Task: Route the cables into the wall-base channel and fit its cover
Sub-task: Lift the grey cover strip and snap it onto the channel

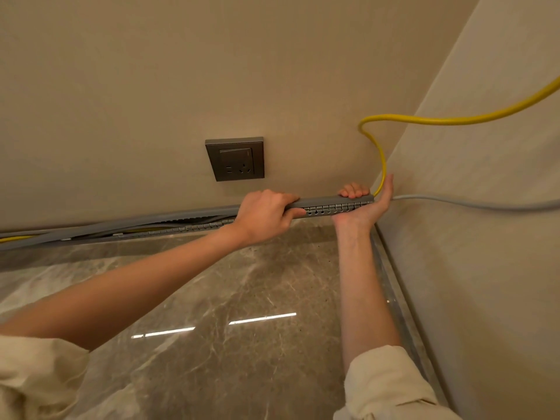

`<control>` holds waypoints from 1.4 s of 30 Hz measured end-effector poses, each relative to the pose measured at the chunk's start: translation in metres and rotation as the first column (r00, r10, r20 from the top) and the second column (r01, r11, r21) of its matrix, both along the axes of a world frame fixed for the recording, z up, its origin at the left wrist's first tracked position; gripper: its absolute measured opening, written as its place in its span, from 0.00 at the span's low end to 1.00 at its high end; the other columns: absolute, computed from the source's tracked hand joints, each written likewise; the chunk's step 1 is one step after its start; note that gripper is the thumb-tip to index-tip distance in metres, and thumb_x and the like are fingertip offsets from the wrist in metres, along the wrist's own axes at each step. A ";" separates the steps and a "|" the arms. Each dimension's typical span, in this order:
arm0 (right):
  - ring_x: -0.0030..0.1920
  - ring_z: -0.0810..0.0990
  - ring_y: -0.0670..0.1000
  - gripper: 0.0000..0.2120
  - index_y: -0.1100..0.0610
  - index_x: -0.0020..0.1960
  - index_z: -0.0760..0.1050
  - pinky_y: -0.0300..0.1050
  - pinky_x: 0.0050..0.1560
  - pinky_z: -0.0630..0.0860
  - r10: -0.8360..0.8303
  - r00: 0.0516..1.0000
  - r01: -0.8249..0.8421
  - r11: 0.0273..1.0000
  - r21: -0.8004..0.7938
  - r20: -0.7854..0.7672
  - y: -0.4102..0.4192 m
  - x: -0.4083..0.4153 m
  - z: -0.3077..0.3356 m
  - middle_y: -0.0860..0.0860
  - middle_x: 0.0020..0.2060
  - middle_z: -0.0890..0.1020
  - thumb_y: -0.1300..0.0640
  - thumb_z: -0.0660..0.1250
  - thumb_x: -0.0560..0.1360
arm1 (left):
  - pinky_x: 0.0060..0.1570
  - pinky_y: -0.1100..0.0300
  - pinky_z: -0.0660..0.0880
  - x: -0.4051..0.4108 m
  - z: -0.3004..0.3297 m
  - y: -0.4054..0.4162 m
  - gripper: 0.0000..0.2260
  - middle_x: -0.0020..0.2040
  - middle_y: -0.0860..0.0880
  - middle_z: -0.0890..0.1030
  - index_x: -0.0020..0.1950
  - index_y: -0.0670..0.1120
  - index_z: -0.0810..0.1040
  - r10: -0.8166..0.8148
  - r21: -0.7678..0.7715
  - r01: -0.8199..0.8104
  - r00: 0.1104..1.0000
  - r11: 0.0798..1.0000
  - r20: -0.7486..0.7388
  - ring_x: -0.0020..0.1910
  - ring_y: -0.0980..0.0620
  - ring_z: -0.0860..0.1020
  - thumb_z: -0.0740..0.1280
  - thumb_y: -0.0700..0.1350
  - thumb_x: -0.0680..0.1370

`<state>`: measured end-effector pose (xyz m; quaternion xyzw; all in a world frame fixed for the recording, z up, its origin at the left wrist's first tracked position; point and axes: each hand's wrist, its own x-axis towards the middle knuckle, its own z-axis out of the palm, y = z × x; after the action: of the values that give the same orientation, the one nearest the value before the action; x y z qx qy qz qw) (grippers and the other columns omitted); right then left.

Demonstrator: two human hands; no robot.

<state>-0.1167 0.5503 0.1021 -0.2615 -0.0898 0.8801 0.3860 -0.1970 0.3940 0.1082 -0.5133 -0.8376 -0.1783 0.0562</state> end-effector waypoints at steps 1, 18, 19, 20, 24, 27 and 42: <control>0.21 0.62 0.47 0.25 0.52 0.24 0.62 0.39 0.23 0.62 0.003 1.000 -0.003 1.000 0.001 0.004 0.000 0.000 0.000 0.47 0.20 0.63 0.38 0.69 0.66 | 0.39 0.53 0.73 0.002 0.000 0.000 0.16 0.47 0.45 0.85 0.57 0.48 0.79 0.014 0.003 -0.014 1.000 1.000 0.016 0.46 0.41 0.81 0.61 0.56 0.78; 0.19 0.61 0.47 0.24 0.53 0.24 0.59 0.38 0.21 0.62 0.024 1.000 -0.024 0.999 -0.030 -0.018 0.004 0.004 -0.001 0.47 0.19 0.61 0.46 0.70 0.68 | 0.31 0.55 0.65 0.017 0.009 0.048 0.13 0.41 0.44 0.82 0.49 0.46 0.76 -0.182 -0.044 0.182 0.983 0.982 0.000 0.39 0.41 0.78 0.58 0.54 0.79; 0.19 0.61 0.47 0.24 0.53 0.24 0.59 0.38 0.21 0.62 0.021 0.999 -0.022 0.999 -0.026 -0.042 0.004 0.004 -0.001 0.47 0.19 0.61 0.46 0.69 0.68 | 0.31 0.56 0.64 0.017 0.008 0.049 0.13 0.42 0.44 0.82 0.50 0.46 0.75 -0.187 -0.039 0.186 0.982 0.982 -0.026 0.40 0.40 0.78 0.57 0.54 0.80; 0.19 0.61 0.47 0.24 0.53 0.25 0.59 0.38 0.21 0.62 0.021 0.998 -0.022 1.000 -0.021 -0.060 0.004 0.004 -0.002 0.47 0.19 0.61 0.46 0.69 0.68 | 0.31 0.56 0.63 0.017 0.007 0.049 0.14 0.42 0.44 0.82 0.51 0.46 0.75 -0.192 -0.034 0.191 0.980 0.981 -0.046 0.40 0.40 0.78 0.57 0.54 0.80; 0.19 0.60 0.46 0.24 0.53 0.25 0.58 0.38 0.20 0.59 0.039 0.997 -0.041 0.999 -0.019 -0.069 0.005 0.004 -0.002 0.47 0.19 0.61 0.44 0.69 0.68 | 0.30 0.55 0.63 0.016 0.002 0.047 0.15 0.43 0.44 0.81 0.55 0.45 0.74 -0.214 -0.022 0.213 0.969 0.977 -0.122 0.39 0.39 0.78 0.55 0.54 0.80; 0.19 0.59 0.46 0.24 0.52 0.24 0.58 0.39 0.21 0.58 0.053 0.998 -0.054 0.998 -0.040 -0.027 0.005 0.005 -0.002 0.46 0.19 0.60 0.43 0.68 0.67 | 0.30 0.54 0.66 0.017 0.000 0.043 0.18 0.45 0.44 0.80 0.61 0.45 0.72 -0.232 -0.029 0.231 0.958 0.973 -0.169 0.38 0.40 0.78 0.53 0.55 0.81; 0.20 0.56 0.47 0.25 0.52 0.25 0.55 0.38 0.21 0.55 -0.007 0.993 0.018 0.996 -0.092 0.119 0.003 0.000 0.001 0.46 0.18 0.58 0.40 0.65 0.67 | 0.19 0.59 0.69 0.020 0.005 0.024 0.10 0.34 0.41 0.82 0.46 0.35 0.79 -0.289 -0.116 0.265 0.871 0.957 -0.398 0.25 0.43 0.78 0.72 0.38 0.68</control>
<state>-0.1170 0.5537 0.1031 -0.3315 -0.0699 0.8639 0.3728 -0.1766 0.4182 0.1131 -0.6552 -0.7296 -0.0483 0.1900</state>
